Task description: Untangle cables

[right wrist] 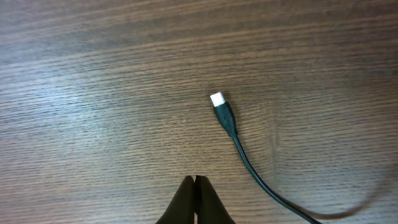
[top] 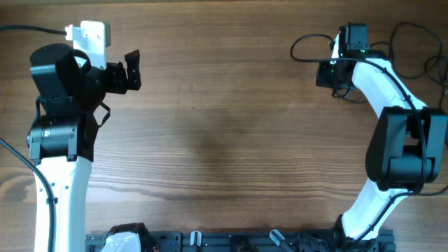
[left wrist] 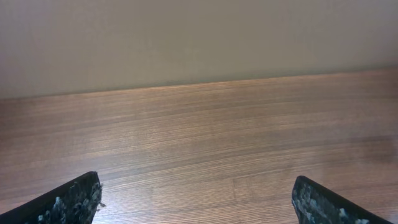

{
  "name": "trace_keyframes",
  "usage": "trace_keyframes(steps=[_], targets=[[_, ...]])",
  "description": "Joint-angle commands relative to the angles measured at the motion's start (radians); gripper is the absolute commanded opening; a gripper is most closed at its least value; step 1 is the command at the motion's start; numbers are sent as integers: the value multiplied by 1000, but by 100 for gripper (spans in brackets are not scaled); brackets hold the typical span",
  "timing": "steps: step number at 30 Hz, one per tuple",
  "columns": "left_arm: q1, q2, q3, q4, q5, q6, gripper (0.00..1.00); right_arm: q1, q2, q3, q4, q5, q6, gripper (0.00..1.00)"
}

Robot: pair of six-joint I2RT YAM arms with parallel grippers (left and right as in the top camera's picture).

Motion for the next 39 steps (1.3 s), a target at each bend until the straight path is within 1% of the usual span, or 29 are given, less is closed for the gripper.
trace_keyframes(steps=[1,12,18,39], targets=[[5,-13,-3,3,12,-9,100,5,56,-2,14,-13,0,5],[5,-13,-3,2,12,-9,100,-8,63,-2,47,18,-1,5],[5,-13,-3,-2,13,-9,100,-32,67,-2,46,18,-26,5],[5,-15,-3,-1,13,-9,100,-31,108,-2,47,7,-23,5]])
